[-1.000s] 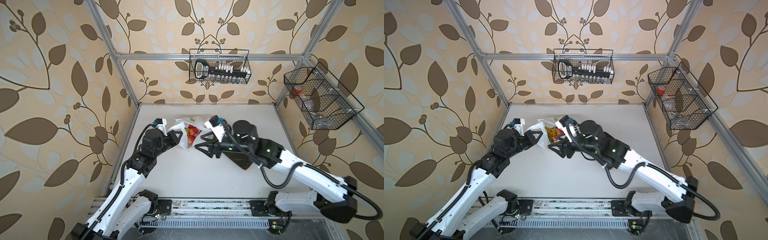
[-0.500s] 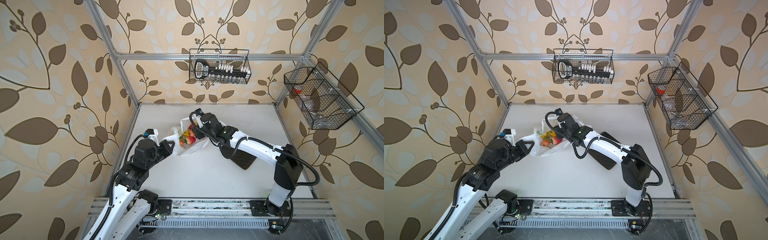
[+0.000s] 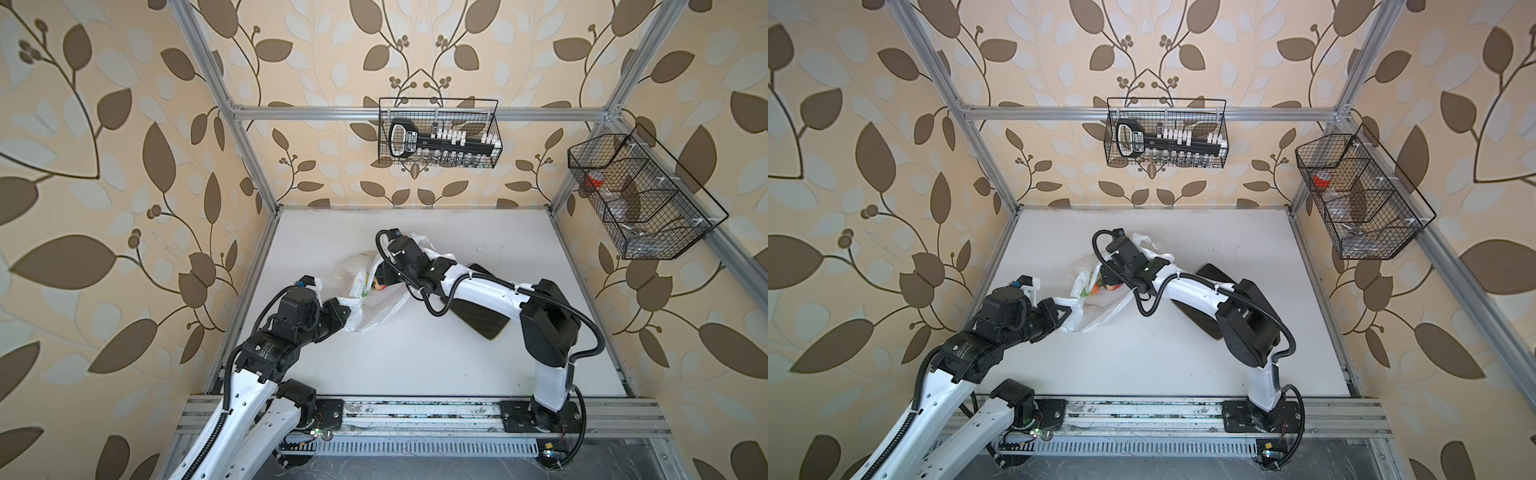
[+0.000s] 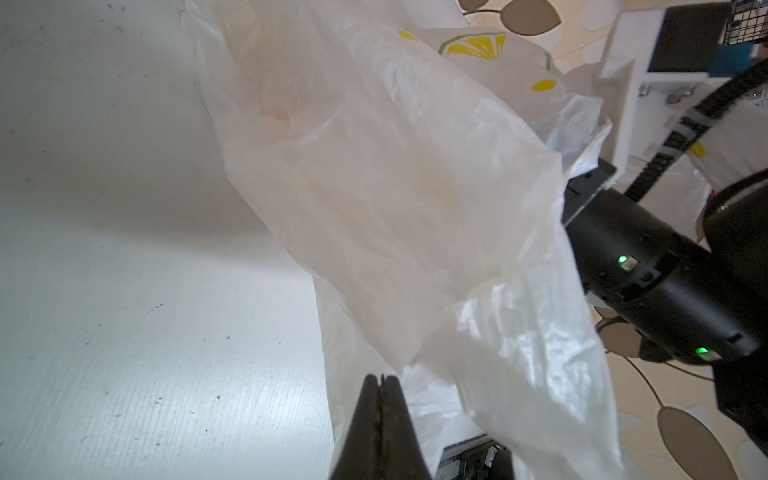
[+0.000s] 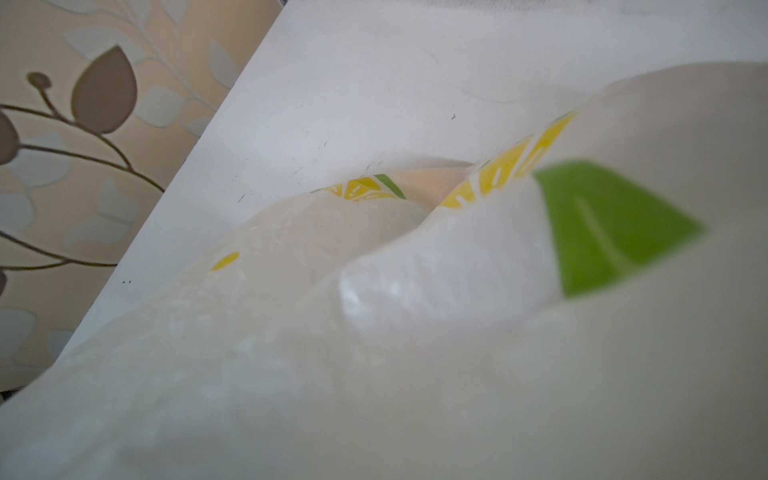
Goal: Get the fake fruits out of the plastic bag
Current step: 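Grasp a red strawberry inside the bag with the right gripper and lift it out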
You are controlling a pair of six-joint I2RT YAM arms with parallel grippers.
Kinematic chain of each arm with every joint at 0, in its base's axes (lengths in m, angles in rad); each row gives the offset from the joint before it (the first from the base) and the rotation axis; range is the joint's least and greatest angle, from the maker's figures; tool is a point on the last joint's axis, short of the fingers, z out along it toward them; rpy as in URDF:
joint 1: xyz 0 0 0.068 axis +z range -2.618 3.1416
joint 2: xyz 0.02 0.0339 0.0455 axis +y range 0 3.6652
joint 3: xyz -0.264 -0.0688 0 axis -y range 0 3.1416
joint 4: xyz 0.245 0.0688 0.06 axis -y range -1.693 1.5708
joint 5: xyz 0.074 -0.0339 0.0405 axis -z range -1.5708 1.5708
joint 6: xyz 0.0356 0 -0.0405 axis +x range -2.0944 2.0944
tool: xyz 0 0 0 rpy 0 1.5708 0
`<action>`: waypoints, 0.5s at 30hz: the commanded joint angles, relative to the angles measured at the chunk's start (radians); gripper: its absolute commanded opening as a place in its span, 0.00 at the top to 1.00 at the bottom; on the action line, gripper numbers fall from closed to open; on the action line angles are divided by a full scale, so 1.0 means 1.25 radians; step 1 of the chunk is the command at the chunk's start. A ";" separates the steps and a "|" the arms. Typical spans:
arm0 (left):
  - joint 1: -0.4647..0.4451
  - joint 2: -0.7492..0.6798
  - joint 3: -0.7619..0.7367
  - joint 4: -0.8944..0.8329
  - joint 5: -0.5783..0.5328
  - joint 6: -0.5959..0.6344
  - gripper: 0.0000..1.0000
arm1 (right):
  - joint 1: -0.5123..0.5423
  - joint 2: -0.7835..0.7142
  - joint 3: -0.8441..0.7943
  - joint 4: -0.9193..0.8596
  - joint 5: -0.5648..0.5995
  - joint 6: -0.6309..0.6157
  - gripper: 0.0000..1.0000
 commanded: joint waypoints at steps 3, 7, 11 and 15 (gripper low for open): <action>-0.004 -0.005 0.011 -0.009 -0.010 0.004 1.00 | 0.000 0.071 0.039 -0.023 0.007 0.029 0.25; -0.004 -0.011 0.004 -0.016 -0.037 -0.017 1.00 | 0.000 0.082 0.024 -0.024 0.004 -0.002 0.23; -0.004 -0.012 -0.004 -0.005 -0.050 -0.021 1.00 | 0.002 0.131 0.071 -0.076 0.019 -0.027 0.18; -0.004 0.002 -0.001 0.006 -0.047 -0.021 1.00 | 0.003 0.179 0.116 -0.097 0.017 -0.049 0.15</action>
